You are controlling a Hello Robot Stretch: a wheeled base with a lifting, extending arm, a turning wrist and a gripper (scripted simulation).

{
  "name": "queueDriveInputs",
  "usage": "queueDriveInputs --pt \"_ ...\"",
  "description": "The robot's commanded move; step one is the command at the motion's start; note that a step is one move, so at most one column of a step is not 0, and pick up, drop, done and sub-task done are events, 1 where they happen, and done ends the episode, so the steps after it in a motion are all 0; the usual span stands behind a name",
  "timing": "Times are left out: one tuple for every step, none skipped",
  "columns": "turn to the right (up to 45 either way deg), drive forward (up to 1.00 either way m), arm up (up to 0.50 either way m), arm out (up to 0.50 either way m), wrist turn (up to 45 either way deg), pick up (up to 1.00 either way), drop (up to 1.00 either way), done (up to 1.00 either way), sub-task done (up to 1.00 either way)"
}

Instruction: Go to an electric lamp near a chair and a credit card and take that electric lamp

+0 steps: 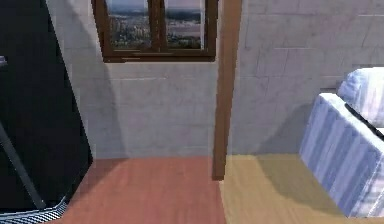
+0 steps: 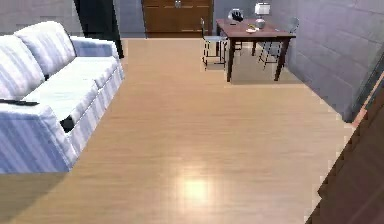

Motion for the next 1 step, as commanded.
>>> queueDriveInputs --pt "45.0 0.00 0.00 0.00 0.0 0.00 0.00 0.00 0.00"
